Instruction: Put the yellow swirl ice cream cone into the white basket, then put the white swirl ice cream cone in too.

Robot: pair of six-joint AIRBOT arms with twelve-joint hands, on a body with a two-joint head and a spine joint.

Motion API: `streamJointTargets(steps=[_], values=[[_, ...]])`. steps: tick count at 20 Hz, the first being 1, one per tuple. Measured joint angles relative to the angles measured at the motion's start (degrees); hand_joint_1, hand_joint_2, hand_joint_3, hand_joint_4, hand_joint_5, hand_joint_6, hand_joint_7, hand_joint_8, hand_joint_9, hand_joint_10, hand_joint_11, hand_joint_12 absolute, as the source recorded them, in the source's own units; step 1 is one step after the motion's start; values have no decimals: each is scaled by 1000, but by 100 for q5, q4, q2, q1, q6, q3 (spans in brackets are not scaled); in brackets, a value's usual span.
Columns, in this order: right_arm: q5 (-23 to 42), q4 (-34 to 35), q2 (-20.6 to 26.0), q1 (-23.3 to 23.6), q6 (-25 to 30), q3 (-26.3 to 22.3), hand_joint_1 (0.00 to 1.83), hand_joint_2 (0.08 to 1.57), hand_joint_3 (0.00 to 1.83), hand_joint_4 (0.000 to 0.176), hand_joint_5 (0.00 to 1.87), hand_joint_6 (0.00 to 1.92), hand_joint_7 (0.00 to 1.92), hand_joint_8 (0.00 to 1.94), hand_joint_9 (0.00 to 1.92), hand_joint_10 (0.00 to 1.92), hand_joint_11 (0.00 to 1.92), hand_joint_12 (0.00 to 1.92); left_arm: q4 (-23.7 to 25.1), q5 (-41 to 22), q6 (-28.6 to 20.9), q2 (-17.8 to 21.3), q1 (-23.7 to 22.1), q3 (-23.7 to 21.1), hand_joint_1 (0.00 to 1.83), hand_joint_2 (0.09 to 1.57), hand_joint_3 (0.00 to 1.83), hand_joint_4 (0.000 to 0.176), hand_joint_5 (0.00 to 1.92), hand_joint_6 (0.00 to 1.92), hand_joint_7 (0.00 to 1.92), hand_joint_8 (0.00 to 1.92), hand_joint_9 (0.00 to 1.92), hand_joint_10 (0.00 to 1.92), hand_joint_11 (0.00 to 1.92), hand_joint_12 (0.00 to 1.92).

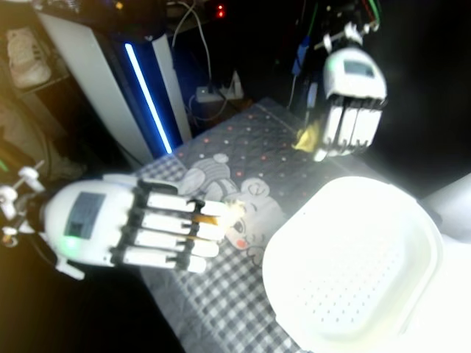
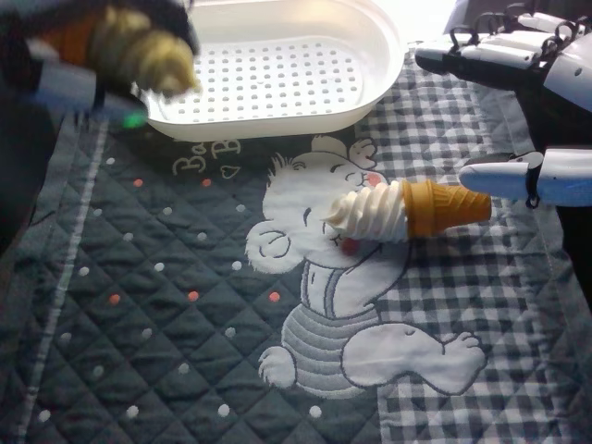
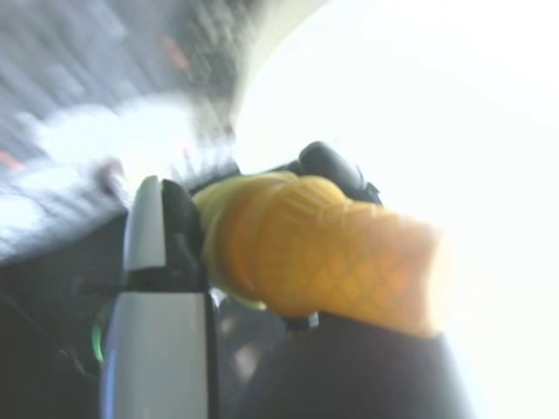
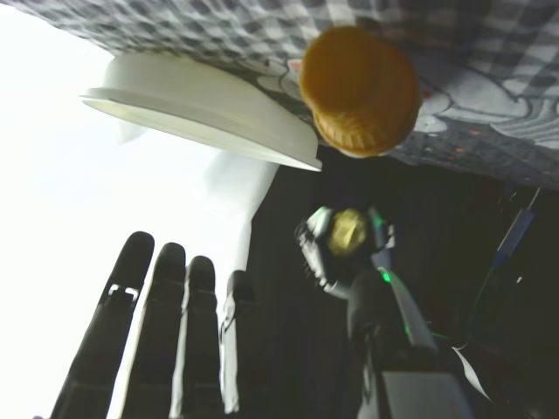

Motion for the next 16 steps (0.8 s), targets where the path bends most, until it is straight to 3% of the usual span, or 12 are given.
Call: streamJointTargets(steps=[2, 3, 5, 6, 7, 8, 10, 11, 13, 14, 15, 16], values=[[0, 11, -57, 0, 4, 50, 616, 1142, 0, 73, 219, 3, 225, 0, 271, 0, 26, 872, -339, 4, 330, -219, -173, 201, 1380, 1034, 1, 0, 1370, 142, 1055, 919, 1045, 1058, 905, 1076], [-2, -28, -125, 0, 66, 90, 673, 1131, 0, 29, 255, 12, 241, 6, 306, 13, 77, 886, -557, 92, 365, -516, -219, 522, 1481, 1050, 4, 0, 1128, 711, 1073, 738, 1054, 923, 812, 1301], [-11, -92, -177, 0, 133, 120, 670, 1132, 0, 23, 267, 12, 247, 6, 313, 13, 83, 882, -743, 382, 369, -876, -245, 922, 1498, 1063, 0, 0, 1079, 799, 1050, 767, 1033, 932, 796, 1390], [-4, -107, -190, 0, 136, 136, 677, 1126, 0, 21, 279, 2, 245, 1, 322, 6, 116, 848, -824, 485, 372, -1056, -245, 1128, 1417, 1058, 0, 0, 1068, 776, 1094, 747, 1022, 1026, 786, 1107], [-7, -98, -216, 0, 136, 177, 662, 1131, 2, 25, 277, 0, 245, 0, 318, 2, 118, 836, -951, 710, 374, -1340, -245, 1456, 1395, 1051, 0, 0, 1064, 748, 1140, 700, 1040, 1030, 759, 1023], [-7, -81, -221, 0, 142, 188, 644, 1131, 2, 35, 268, 0, 248, 1, 326, 4, 139, 838, -1005, 898, 376, -1545, -256, 1692, 1293, 1069, 4, 0, 1042, 728, 1102, 916, 987, 824, 768, 1157], [0, -116, -234, 0, 149, 203, 610, 1136, 0, 47, 256, 3, 249, 0, 321, 0, 155, 772, -1163, 1425, 387, -2006, -267, 2295, 1225, 1113, 0, 8, 954, 960, 1008, 1008, 955, 420, 696, 1100], [-2, -144, -262, 0, 151, 240, 557, 1153, 6, 63, 230, 2, 241, 0, 333, 5, 186, 766, -1292, 1661, 389, -2197, -267, 2553, 1142, 1032, 0, 0, 794, 341, 820, 416, 890, 255, 601, 1017], [-11, -151, -299, 0, 151, 251, 501, 1172, 2, 59, 221, 0, 264, 3, 368, 2, 224, 720, -1364, 1954, 389, -2317, -260, 2750, 978, 944, 0, 1, 615, 18, 683, 35, 734, 60, 411, 964], [-11, -160, -306, -2, 157, 251, 526, 1169, 0, 60, 222, 1, 270, 4, 371, 2, 225, 714, -1370, 2026, 391, -2317, -256, 2758, 905, 924, 0, 47, 498, 3, 559, 6, 617, 11, 333, 908], [-11, -157, -306, 0, 186, 251, 492, 1186, 0, 48, 211, 0, 272, 0, 383, 2, 261, 671, -1373, 2006, 398, -2286, -256, 2706, 823, 906, 0, 101, 357, 0, 385, 0, 405, 0, 174, 663], [-2, -157, -308, 0, 201, 251, 492, 1186, 0, 48, 211, 0, 272, 0, 383, 2, 261, 671, -1373, 1934, 398, -2225, -256, 2616, 823, 906, 0, 101, 357, 0, 385, 0, 405, 0, 174, 663]])
